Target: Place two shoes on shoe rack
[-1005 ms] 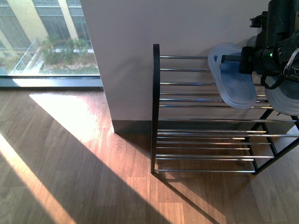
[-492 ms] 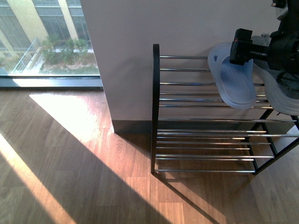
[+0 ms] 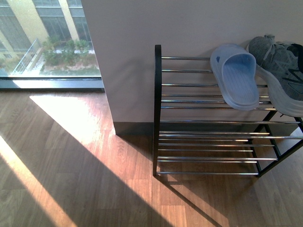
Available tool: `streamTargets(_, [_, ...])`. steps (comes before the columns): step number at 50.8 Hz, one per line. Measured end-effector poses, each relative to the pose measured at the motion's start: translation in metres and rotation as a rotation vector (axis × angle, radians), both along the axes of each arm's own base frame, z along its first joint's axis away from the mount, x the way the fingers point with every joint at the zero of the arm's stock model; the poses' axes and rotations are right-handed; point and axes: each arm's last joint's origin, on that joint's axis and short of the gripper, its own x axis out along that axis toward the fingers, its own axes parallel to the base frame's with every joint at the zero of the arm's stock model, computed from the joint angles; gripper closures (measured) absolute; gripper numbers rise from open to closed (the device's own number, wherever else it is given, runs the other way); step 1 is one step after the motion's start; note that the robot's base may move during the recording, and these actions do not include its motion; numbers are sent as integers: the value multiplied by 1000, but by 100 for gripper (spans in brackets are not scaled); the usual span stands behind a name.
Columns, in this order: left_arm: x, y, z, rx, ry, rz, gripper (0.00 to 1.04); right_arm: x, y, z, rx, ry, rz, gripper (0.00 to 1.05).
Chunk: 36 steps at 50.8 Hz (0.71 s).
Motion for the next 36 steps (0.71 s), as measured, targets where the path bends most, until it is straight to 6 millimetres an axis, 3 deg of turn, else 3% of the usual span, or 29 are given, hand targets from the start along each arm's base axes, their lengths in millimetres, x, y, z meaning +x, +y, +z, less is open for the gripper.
streamTargets(6, [0,0,0,0,0,-1,103,-6,-4,2,-12,-30,-33,10])
streamTargets(12, [0,0,0,0,0,1,103,-19,-10,1,-184,-235,-298,32])
streamTargets(19, [0,0,0,0,0,-1,103,-37,-11,15,-227,-267,-310,61])
streamTargets(25, [0,0,0,0,0,1,103,-49,-11,15,-241,-267,-308,85])
streamTargets(32, [0,0,0,0,0,1,103,-57,-11,15,-243,-269,-308,103])
streamTargets(36, [0,0,0,0,0,1,103,-64,-11,15,-247,-269,-310,103])
